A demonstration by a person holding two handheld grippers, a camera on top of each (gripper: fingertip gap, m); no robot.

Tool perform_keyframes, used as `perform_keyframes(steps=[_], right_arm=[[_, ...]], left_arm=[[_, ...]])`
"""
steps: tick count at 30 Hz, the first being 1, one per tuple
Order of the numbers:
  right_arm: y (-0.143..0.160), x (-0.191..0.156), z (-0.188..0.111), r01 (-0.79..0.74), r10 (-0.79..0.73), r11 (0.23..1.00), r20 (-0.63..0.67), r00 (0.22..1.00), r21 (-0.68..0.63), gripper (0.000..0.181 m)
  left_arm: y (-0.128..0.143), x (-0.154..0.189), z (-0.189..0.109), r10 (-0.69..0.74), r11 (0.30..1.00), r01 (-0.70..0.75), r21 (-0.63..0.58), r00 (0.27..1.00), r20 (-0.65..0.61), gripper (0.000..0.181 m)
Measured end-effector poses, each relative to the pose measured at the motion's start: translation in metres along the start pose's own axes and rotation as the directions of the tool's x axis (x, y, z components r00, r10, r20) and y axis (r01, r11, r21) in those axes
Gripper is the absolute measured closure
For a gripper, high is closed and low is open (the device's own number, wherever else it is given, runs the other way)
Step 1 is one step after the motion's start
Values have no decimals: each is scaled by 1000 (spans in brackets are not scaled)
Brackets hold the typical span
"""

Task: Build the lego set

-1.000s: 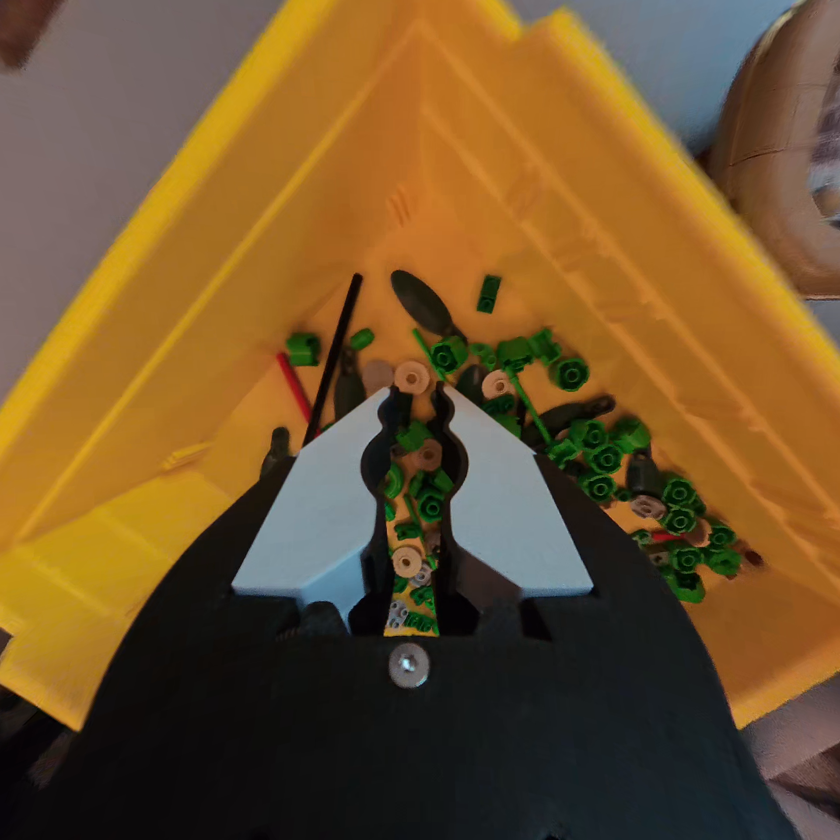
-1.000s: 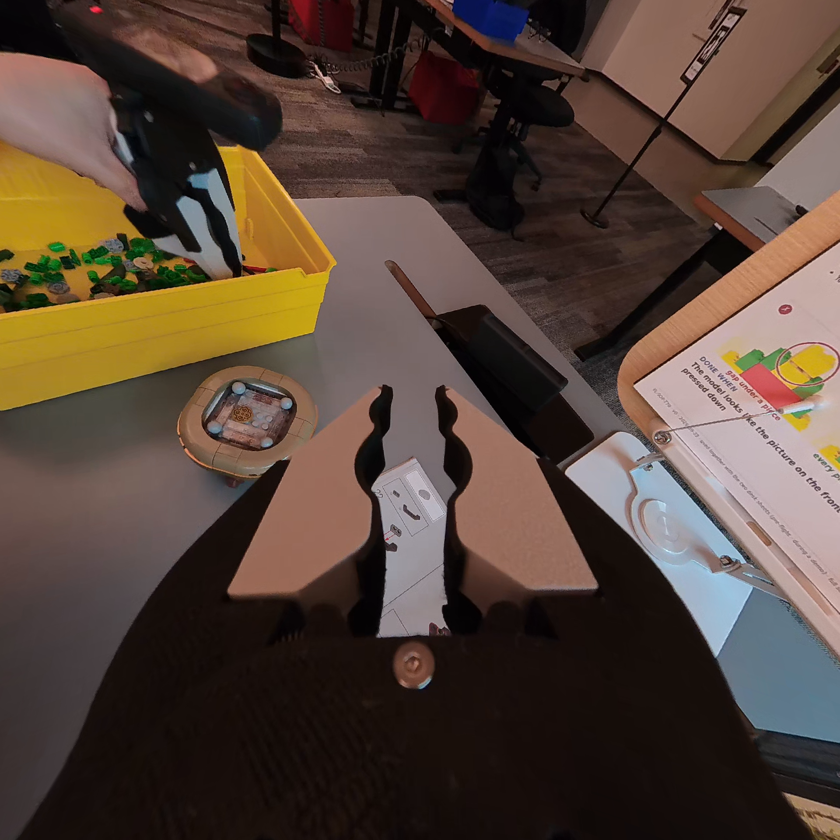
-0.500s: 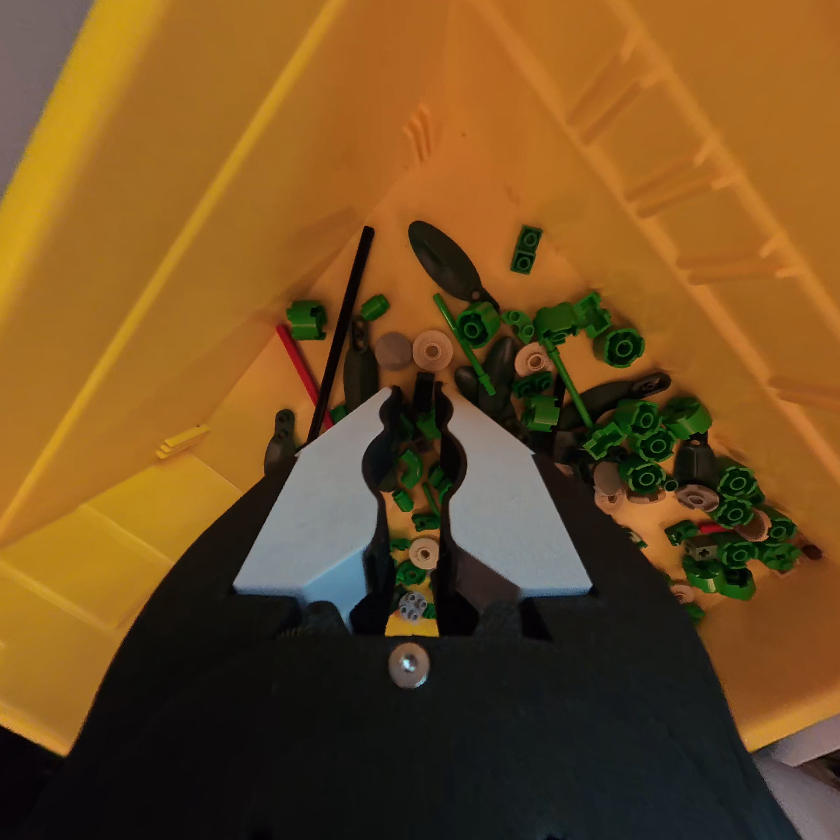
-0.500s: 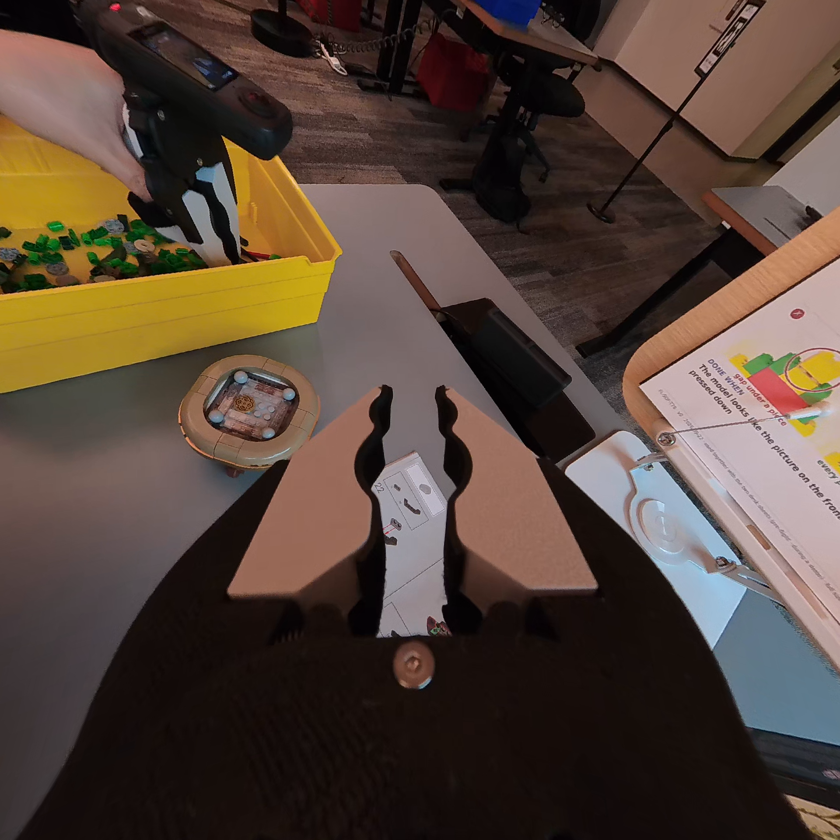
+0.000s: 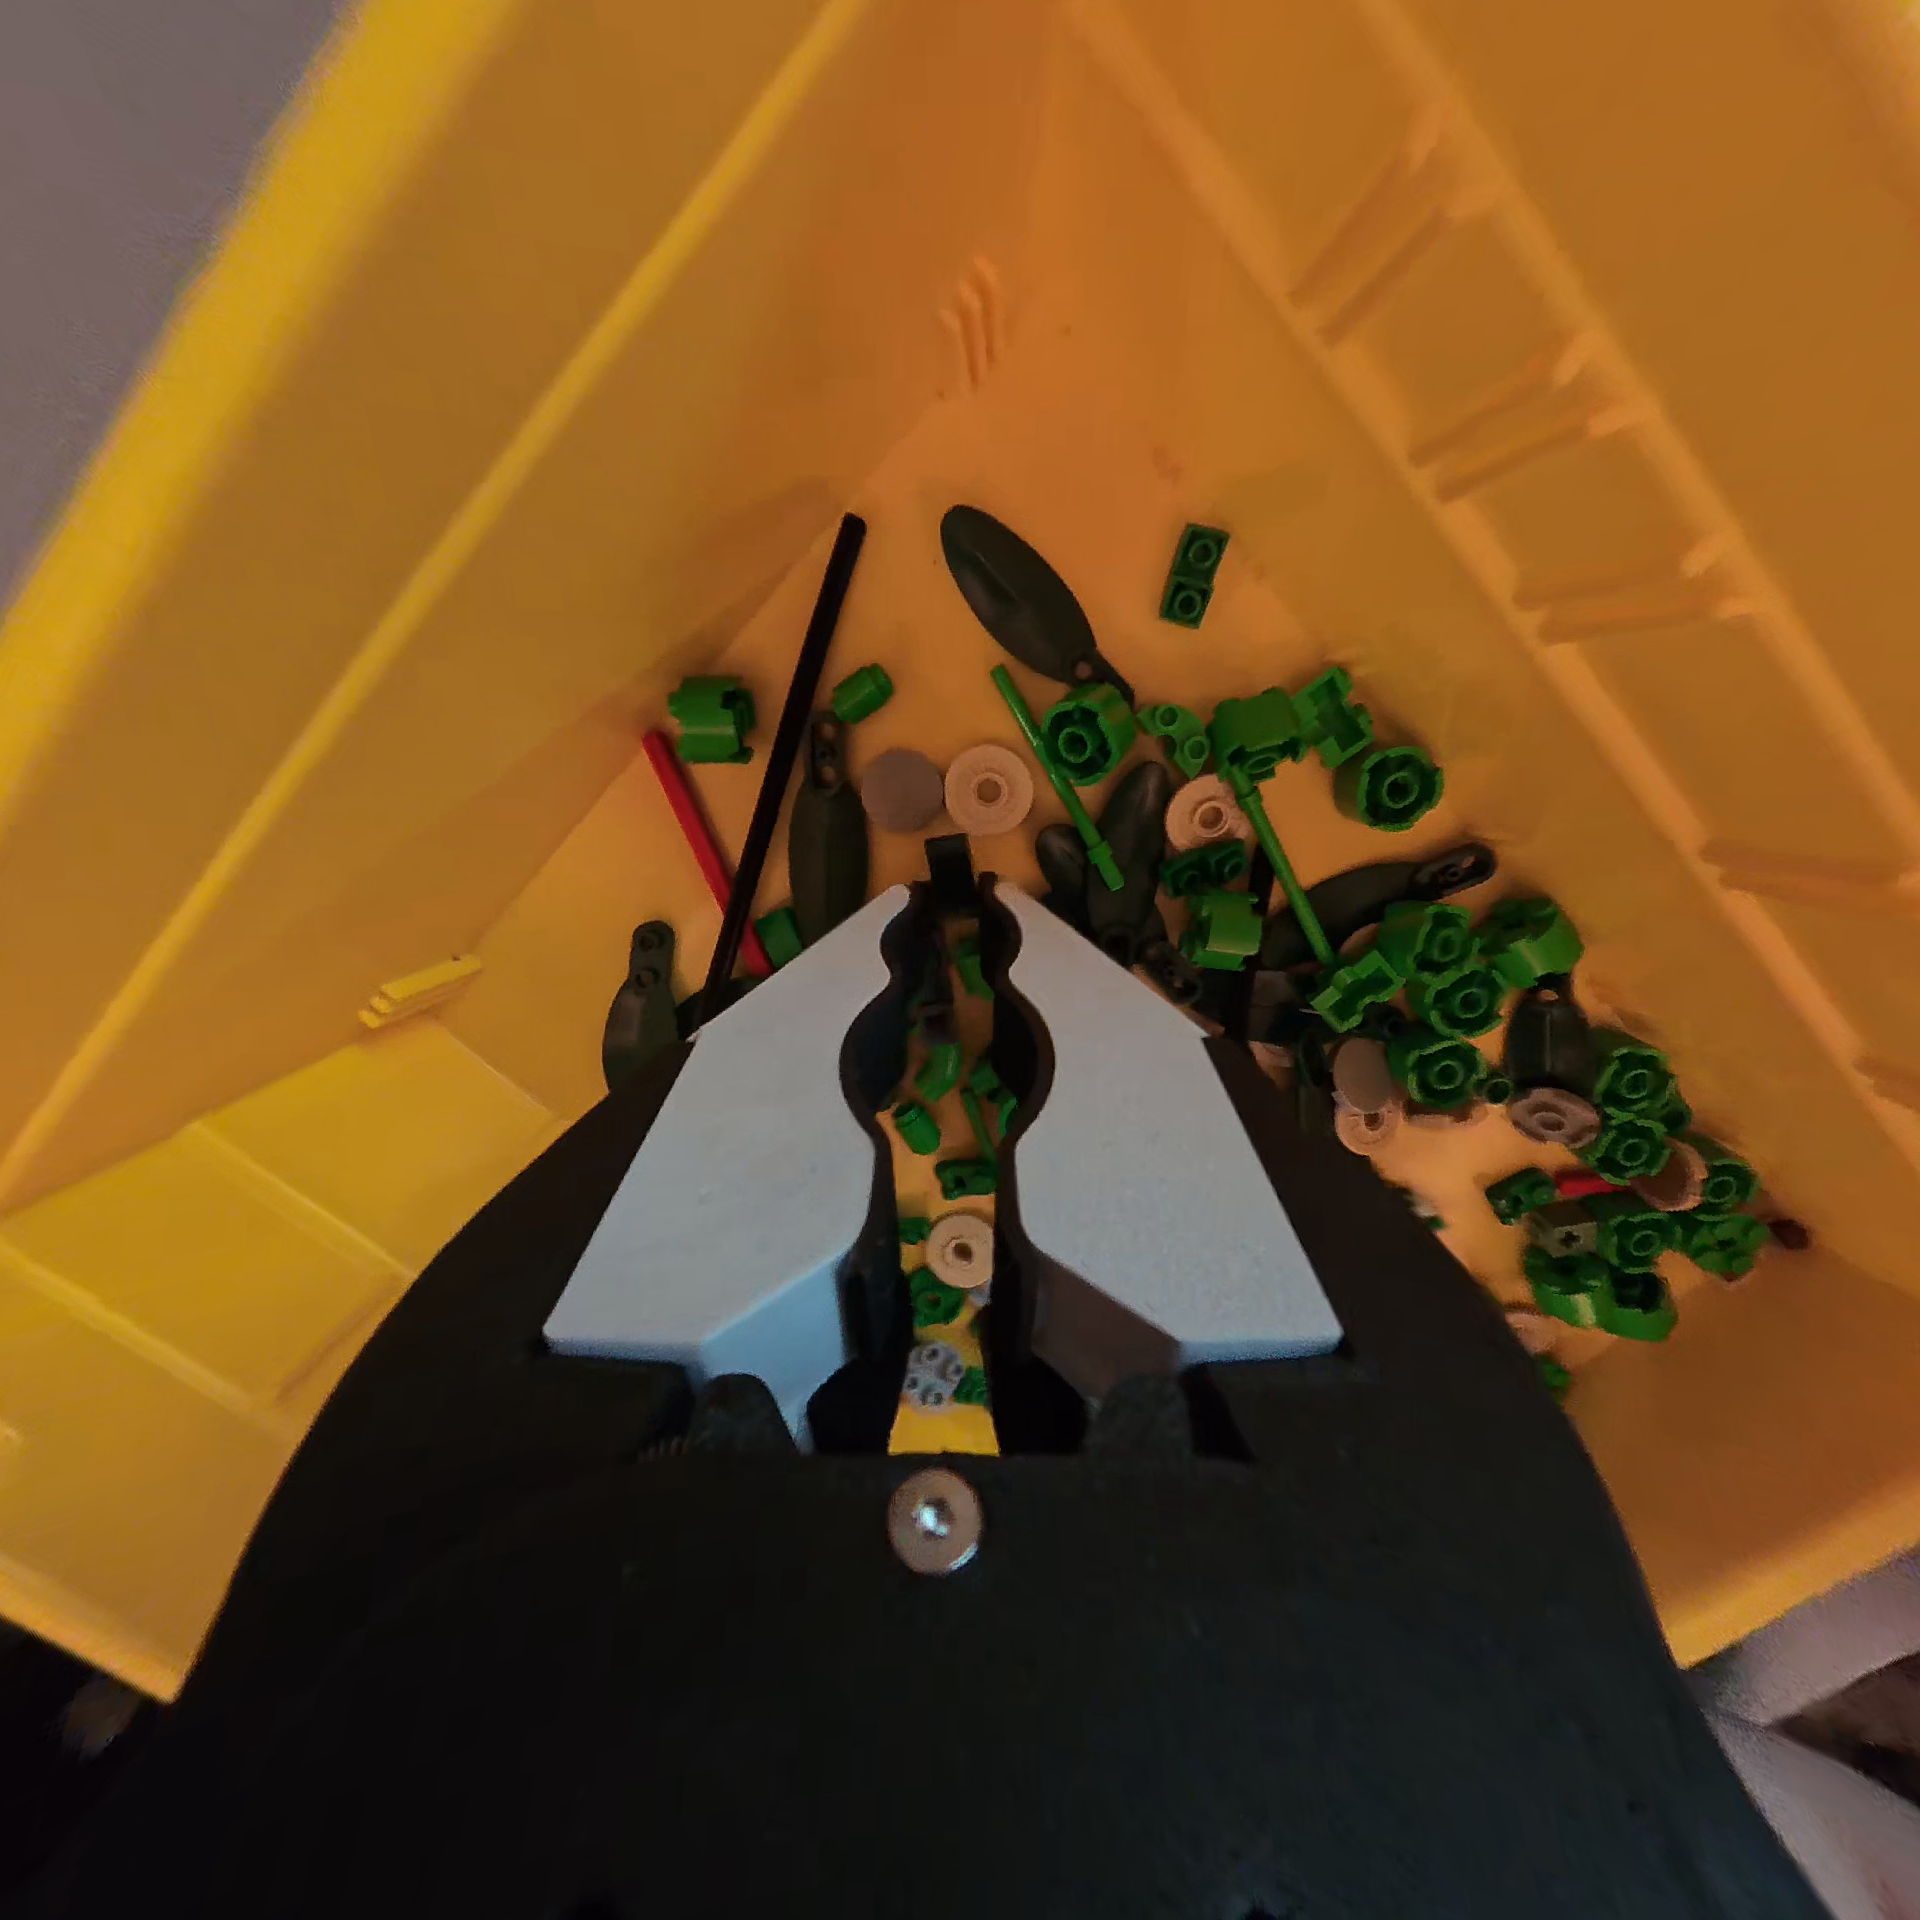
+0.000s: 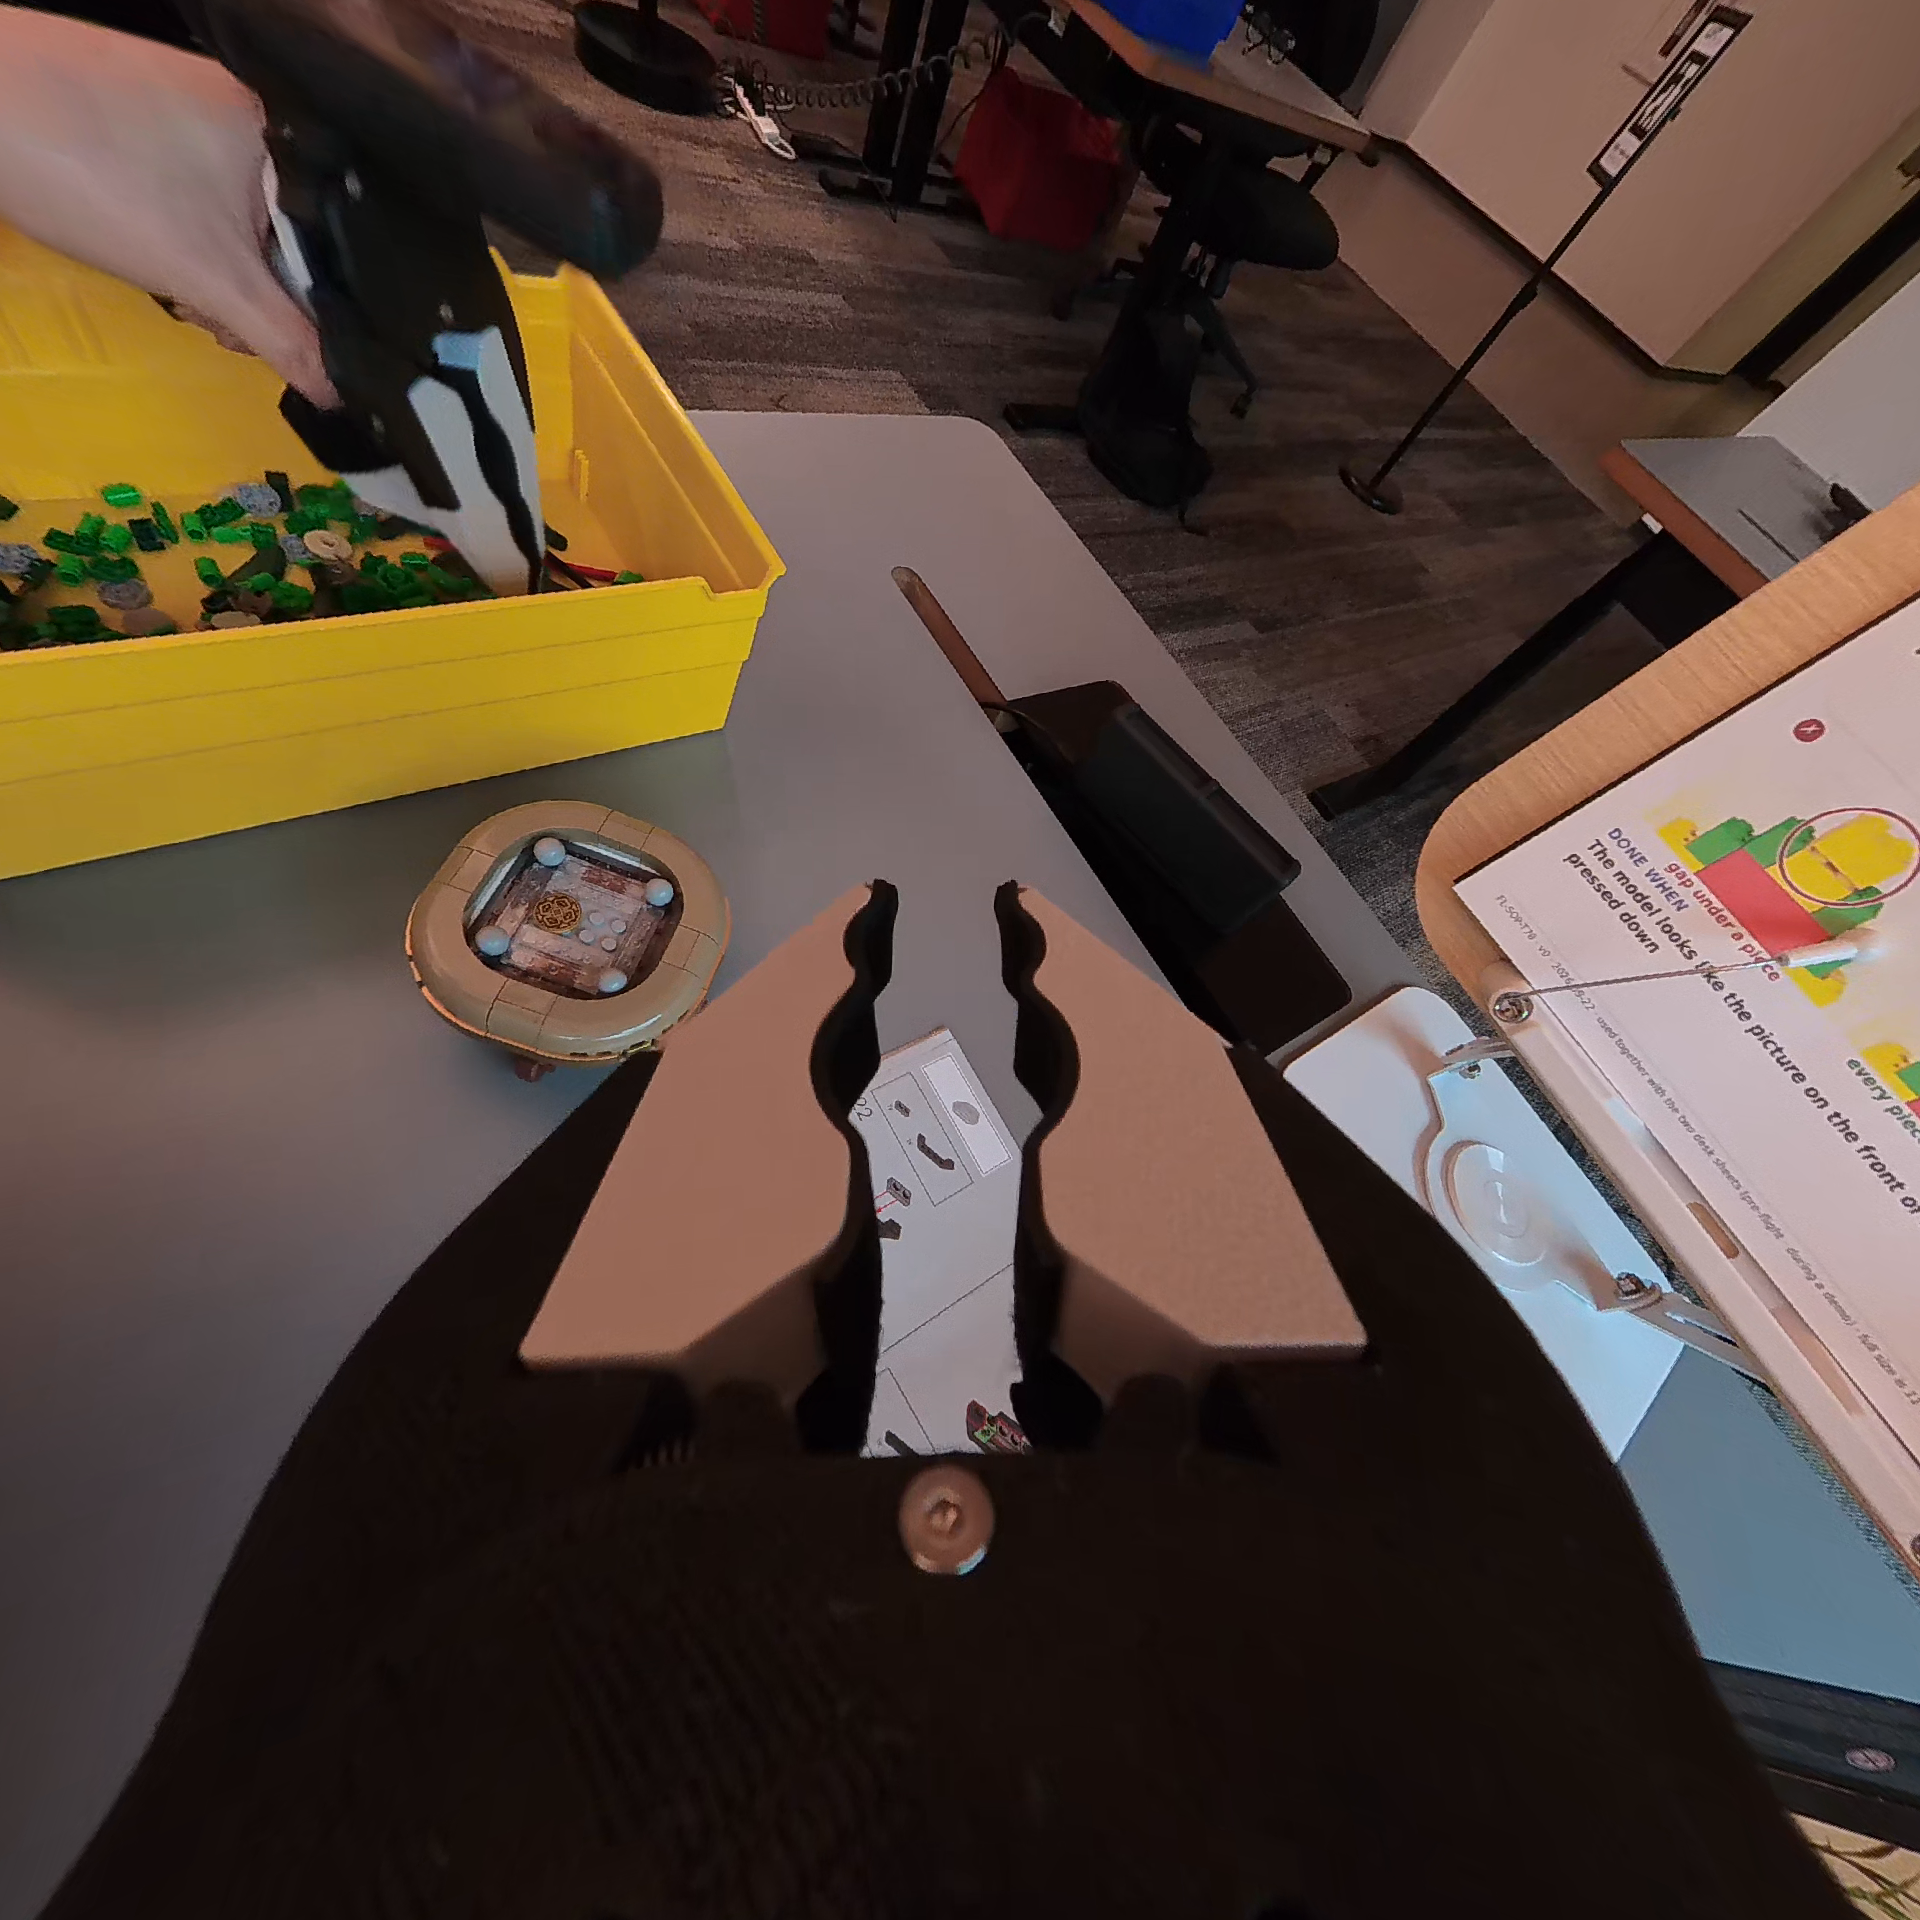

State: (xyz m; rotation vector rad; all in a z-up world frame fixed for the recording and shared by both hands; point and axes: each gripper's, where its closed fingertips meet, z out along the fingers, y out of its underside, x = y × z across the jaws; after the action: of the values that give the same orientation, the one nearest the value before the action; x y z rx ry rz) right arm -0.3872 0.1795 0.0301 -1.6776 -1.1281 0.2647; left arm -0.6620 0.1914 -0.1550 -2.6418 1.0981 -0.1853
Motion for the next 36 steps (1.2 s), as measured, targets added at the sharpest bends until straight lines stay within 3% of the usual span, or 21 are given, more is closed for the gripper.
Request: perform_keyframes(steps=[1,3,6,9,13,16,20,24,26,28,36], right_arm=[[0,-1,0,0,0,1000,4,1000,0,162],[0,-3,1,1,-1,1000,11,1000,0,162],[0,-8,5,10,-10,1000,28,1000,-5,162],[1,-13,9,30,-29,999,36,999,-18,162],[3,-17,11,57,-56,998,37,998,-35,162],[3,-19,12,60,-59,998,45,997,-35,162],[5,-20,13,66,-64,997,48,997,-50,162],[9,-20,15,75,-71,995,50,996,-66,162],[10,-20,17,78,-75,994,51,996,-73,162],[12,-21,17,79,-75,994,53,996,-76,162],[18,-23,23,92,-86,990,57,995,-104,161]], left_arm=[[-7,1,-7,-37,998,39,53,999,-29,174],[-26,2,-24,-127,972,147,182,985,-117,174],[-52,13,-58,-219,879,348,327,903,-370,174],[-58,18,-78,-242,814,474,337,802,-545,174],[-61,20,-96,-229,757,564,330,702,-675,175],[-60,27,-107,-189,753,581,308,640,-745,175],[-51,25,-90,-237,800,528,283,713,-660,175],[-36,5,-49,-296,892,389,231,888,-353,175],[-23,-12,-33,-304,927,331,177,938,-164,175],[-12,-23,-24,-301,944,305,123,952,-51,174],[-2,-38,-14,-290,954,287,85,956,37,174]])
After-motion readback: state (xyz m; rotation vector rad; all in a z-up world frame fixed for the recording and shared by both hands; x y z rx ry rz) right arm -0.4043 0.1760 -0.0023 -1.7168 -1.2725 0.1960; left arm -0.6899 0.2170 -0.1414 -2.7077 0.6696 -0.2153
